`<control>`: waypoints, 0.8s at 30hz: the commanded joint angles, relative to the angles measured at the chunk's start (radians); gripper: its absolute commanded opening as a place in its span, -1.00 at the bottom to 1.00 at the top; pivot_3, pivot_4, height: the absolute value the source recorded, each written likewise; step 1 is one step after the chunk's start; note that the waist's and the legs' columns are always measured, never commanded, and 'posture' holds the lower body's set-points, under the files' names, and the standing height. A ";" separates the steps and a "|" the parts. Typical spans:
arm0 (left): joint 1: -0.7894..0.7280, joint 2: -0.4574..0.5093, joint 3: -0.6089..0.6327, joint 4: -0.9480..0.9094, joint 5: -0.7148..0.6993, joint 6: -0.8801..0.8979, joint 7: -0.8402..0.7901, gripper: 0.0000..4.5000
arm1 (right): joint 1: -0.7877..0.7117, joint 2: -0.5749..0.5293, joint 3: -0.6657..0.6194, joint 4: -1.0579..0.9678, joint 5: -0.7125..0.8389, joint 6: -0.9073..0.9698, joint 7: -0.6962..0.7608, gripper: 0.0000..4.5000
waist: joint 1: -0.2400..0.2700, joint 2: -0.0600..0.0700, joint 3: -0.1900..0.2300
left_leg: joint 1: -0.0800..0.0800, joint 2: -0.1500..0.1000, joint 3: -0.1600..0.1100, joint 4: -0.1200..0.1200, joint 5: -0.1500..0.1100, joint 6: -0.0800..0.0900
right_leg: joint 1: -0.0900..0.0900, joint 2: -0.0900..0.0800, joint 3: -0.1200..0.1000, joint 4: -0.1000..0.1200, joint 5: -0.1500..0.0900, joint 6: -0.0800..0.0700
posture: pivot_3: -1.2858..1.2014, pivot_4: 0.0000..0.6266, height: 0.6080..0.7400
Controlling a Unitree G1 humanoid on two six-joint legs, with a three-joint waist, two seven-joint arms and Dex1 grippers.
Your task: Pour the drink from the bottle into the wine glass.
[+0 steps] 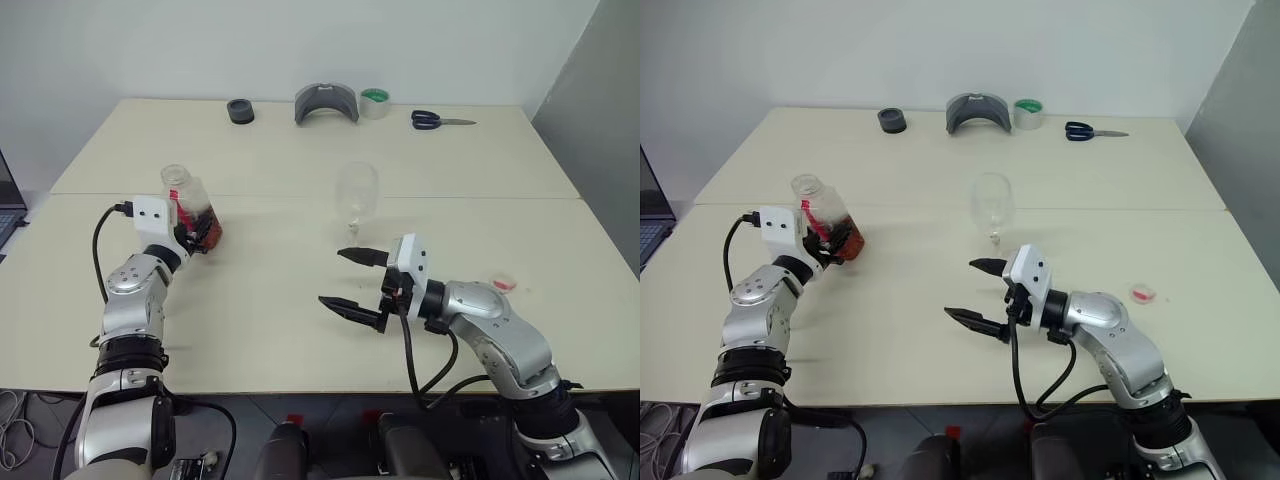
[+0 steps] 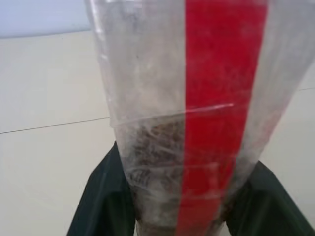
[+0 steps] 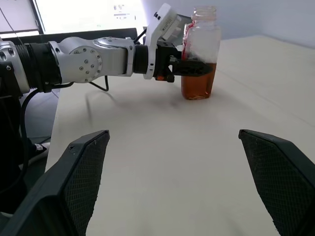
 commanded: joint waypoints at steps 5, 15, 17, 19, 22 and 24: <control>-0.036 -0.059 -0.084 -0.287 0.012 0.099 0.021 -0.24 | 0.022 -0.043 -0.136 -0.132 0.053 0.072 -0.091 1.00 | 0.010 -0.002 0.001 | -0.002 0.000 -0.001 0.001 0.000 0.000 | 0.000 -0.001 -0.001 0.000 0.000 0.000 | 0.03 -0.52 1.00; -0.278 -0.083 -0.283 -0.159 0.183 -0.085 -0.032 -0.24 | 0.000 -0.022 -0.270 -0.110 0.047 0.073 -0.248 1.00 | 0.005 -0.003 0.002 | -0.002 -0.002 0.000 0.002 0.000 0.000 | 0.000 0.000 0.000 0.000 0.000 0.000 | 0.03 -0.52 1.00; -0.310 -0.092 -0.296 -0.108 0.193 -0.126 -0.045 -0.24 | -0.007 -0.007 -0.280 -0.090 0.037 0.032 -0.261 1.00 | 0.002 -0.003 0.002 | -0.002 -0.002 0.001 0.001 0.000 0.000 | -0.001 0.000 0.001 0.000 0.000 0.001 | 0.03 -0.52 1.00; -0.358 -0.094 -0.326 -0.024 0.225 -0.204 -0.063 -0.24 | -0.022 0.001 -0.293 -0.071 0.035 0.018 -0.275 1.00 | 0.002 -0.003 0.002 | -0.002 -0.002 0.002 0.001 0.000 0.000 | -0.001 0.000 0.002 0.000 0.000 0.000 | 0.03 -0.52 1.00; -0.422 -0.093 -0.352 0.091 0.269 -0.310 -0.063 -0.24 | -0.036 -0.010 -0.299 -0.061 0.046 0.029 -0.271 1.00 | 0.003 -0.003 0.002 | -0.002 -0.002 0.001 0.001 0.000 0.000 | -0.001 0.000 0.001 0.000 0.000 0.001 | 0.03 -0.52 1.00; -0.456 -0.088 -0.367 0.155 0.302 -0.382 -0.050 -0.24 | -0.040 -0.016 -0.300 -0.062 0.049 0.032 -0.268 1.00 | 0.004 -0.003 0.002 | -0.003 -0.002 0.001 0.001 0.000 0.000 | -0.002 0.000 0.001 0.000 0.000 0.001 | 0.03 -0.52 1.00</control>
